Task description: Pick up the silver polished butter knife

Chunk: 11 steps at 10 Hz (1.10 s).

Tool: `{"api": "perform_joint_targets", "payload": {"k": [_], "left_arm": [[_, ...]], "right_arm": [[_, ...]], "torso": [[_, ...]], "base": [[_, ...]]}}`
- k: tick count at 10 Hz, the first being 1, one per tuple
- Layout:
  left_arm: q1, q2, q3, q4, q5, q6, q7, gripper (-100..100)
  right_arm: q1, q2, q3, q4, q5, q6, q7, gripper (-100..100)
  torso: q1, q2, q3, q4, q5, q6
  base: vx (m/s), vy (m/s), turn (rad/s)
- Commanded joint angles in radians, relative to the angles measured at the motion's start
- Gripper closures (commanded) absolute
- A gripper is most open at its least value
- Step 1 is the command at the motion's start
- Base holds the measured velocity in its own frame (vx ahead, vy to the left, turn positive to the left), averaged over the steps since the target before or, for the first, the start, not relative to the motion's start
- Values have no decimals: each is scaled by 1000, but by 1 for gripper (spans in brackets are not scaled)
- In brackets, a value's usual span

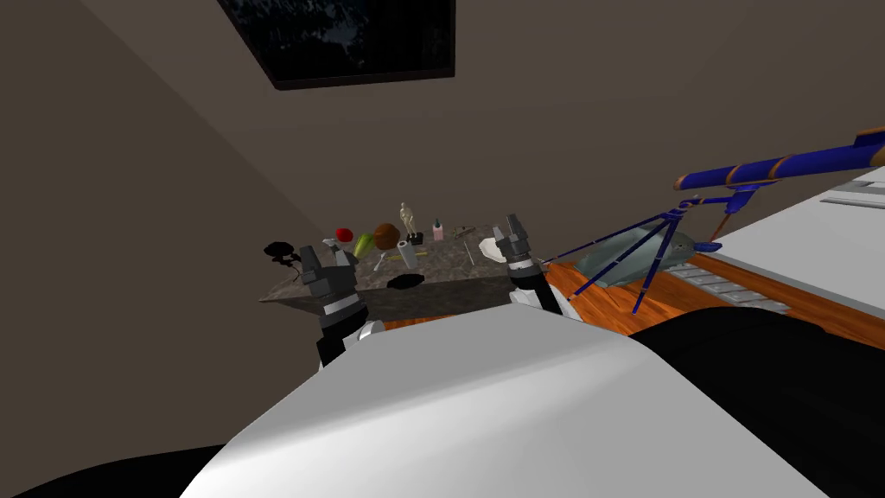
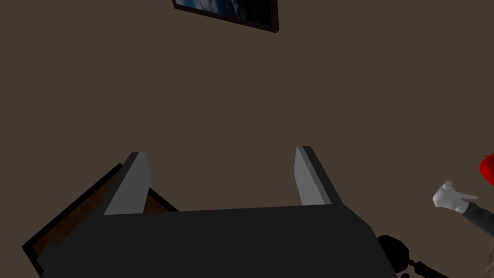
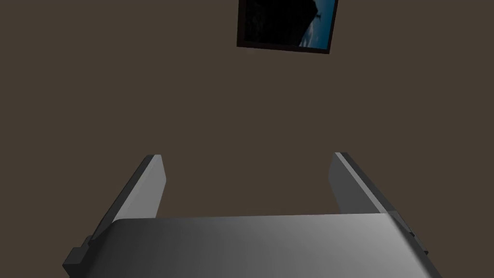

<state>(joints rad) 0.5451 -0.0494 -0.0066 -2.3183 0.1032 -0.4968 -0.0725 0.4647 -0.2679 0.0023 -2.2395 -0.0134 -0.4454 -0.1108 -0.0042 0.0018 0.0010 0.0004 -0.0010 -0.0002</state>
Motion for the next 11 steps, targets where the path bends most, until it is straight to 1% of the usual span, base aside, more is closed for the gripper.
{"api": "perform_joint_targets", "payload": {"k": [1,2,4,5,6,7,8,10,11], "left_arm": [[0,0,0,0,0,0,0,0],[0,0,0,0,0,0,0,0],[0,0,0,0,0,0,0,0],[0,0,0,0,0,0,0,0],[0,0,0,0,0,0,0,0],[0,0,0,0,0,0,0,0],[0,0,0,0,0,0,0,0],[0,0,0,0,0,0,0,0],[0,0,0,0,0,0,0,0]], "right_arm": [[-6,-50,-5,25,4,24,0,-100],[-6,-63,-5,25,4,24,0,-100],[-29,-131,-11,75,6,59,-1,-100],[-29,-142,-11,75,6,59,-1,-100],[-41,-181,-12,103,6,79,-2,-100],[-53,-207,-11,133,5,100,-3,-100],[-53,-225,-11,133,5,100,-3,-100],[-76,-294,-3,195,2,144,-5,-100],[-76,-311,-3,195,2,144,-5,-100]], "torso": [[0,0,0,0,0,0],[0,1,0,0,0,0],[2,-1,0,0,0,0],[2,-1,-1,0,0,0],[3,-1,-1,0,1,0],[3,-1,-1,0,1,0],[4,-1,-1,0,1,0],[4,-2,-1,0,1,0],[5,-2,-1,0,1,0]], "base": [[-46,-60,109],[-27,-38,34],[-20,-23,98],[-18,-16,51],[-16,-5,73],[-24,2,183],[-19,-1,60],[-15,11,142],[-11,10,67]]}}
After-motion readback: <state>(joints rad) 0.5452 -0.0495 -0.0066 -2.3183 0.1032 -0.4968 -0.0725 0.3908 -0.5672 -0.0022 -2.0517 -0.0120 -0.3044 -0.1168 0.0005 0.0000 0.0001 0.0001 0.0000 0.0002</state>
